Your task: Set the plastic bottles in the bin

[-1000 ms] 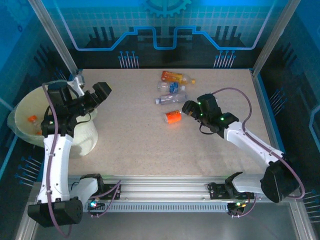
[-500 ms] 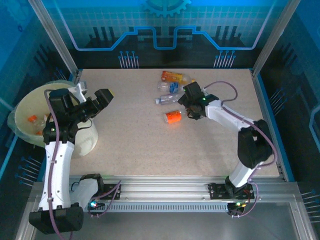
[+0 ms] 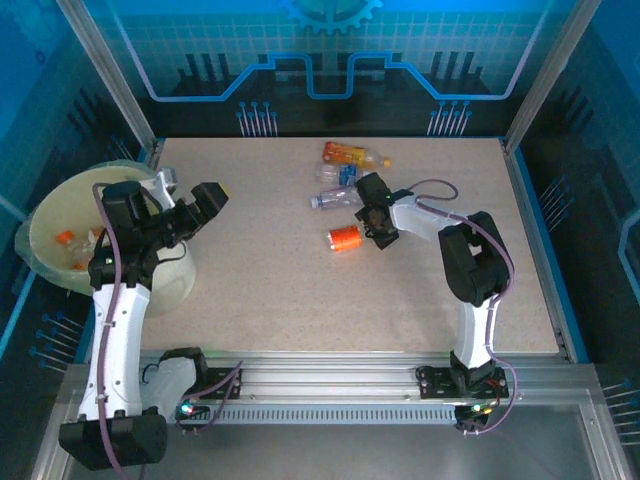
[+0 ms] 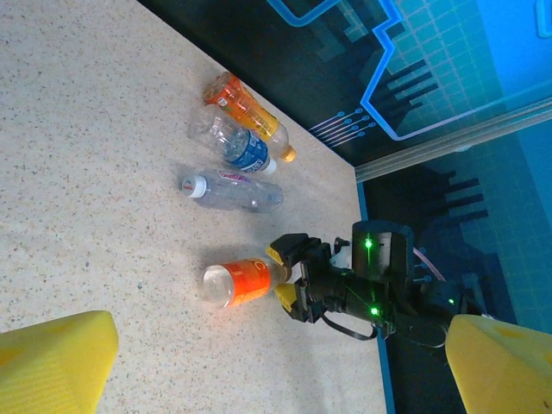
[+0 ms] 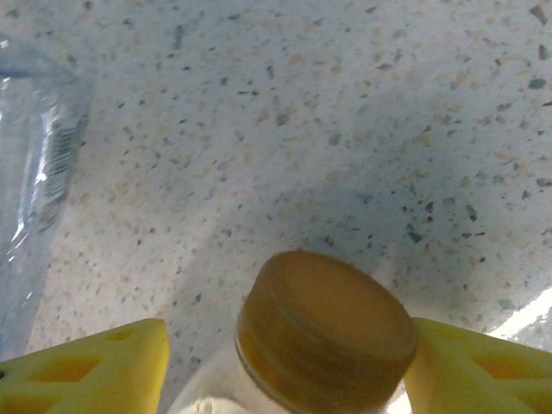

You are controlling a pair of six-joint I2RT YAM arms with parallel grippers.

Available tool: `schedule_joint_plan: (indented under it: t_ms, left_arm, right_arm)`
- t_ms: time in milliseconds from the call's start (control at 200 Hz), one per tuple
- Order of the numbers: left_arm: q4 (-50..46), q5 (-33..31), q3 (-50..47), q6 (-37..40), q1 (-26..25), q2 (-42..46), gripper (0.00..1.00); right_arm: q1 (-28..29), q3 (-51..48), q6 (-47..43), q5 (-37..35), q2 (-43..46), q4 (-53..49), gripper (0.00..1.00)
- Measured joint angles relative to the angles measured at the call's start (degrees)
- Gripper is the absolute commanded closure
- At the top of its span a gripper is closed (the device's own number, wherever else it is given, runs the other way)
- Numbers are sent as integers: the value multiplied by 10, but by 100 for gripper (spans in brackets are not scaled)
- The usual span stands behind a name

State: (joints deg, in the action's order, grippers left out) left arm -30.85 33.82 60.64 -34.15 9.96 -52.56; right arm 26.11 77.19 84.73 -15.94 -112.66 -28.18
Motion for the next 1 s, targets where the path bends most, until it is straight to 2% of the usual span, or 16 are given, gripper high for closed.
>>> schedule_joint_plan:
  t_ms: [210, 435, 575, 780, 1000]
  left_arm:
    - [35, 45, -27, -2, 0, 5, 1]
    - [85, 77, -49, -17, -3, 31, 1]
    - [108, 91, -57, -26, -25, 35, 1]
    - [120, 95, -59, -30, -78, 35, 1]
    - [127, 70, -59, -28, -150, 19, 1]
  right_arm:
    - [-18, -15, 36, 30, -8, 27, 38]
    - [-19, -56, 37, 31, 12, 57, 56]
    - [-19, -103, 12, 31, 43, 101, 64]
    - [-16, -175, -72, 14, 134, 131, 69]
    - [-4, -243, -169, 10, 297, 179, 74]
